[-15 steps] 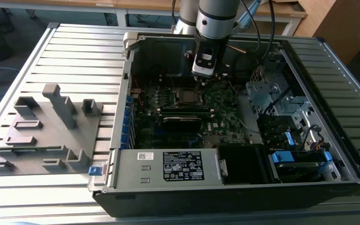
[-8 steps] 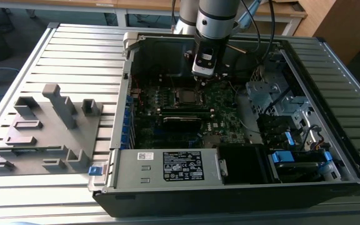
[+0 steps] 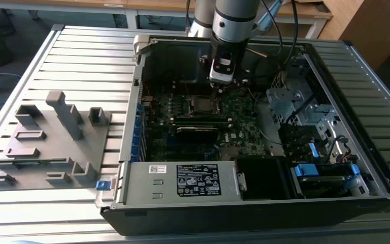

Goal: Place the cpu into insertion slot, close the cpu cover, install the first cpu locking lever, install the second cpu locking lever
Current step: 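Close the cpu cover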

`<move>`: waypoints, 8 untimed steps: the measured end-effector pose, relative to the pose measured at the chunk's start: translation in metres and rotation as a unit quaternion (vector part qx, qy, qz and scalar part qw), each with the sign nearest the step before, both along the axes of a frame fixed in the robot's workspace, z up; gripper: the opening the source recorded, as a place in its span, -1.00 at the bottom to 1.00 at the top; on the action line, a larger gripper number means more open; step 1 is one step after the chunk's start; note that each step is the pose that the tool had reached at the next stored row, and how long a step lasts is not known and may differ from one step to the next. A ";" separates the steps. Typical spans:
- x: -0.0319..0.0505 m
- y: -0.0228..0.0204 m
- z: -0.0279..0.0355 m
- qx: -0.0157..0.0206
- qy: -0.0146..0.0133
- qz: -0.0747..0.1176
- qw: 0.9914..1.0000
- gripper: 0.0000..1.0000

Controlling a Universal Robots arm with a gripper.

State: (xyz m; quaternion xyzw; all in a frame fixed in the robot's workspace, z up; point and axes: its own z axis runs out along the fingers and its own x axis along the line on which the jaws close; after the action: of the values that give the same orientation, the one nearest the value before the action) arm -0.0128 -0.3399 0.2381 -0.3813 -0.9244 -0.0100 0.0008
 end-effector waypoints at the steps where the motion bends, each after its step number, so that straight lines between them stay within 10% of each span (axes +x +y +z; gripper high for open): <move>1: 0.0000 0.0000 0.0000 0.000 0.000 0.004 1.000 -0.79; 8: 0.0000 0.0000 0.0000 0.000 0.000 0.017 1.000 -0.79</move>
State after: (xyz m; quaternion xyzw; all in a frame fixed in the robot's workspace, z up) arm -0.0128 -0.3399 0.2381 -0.3654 -0.9308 -0.0100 0.0010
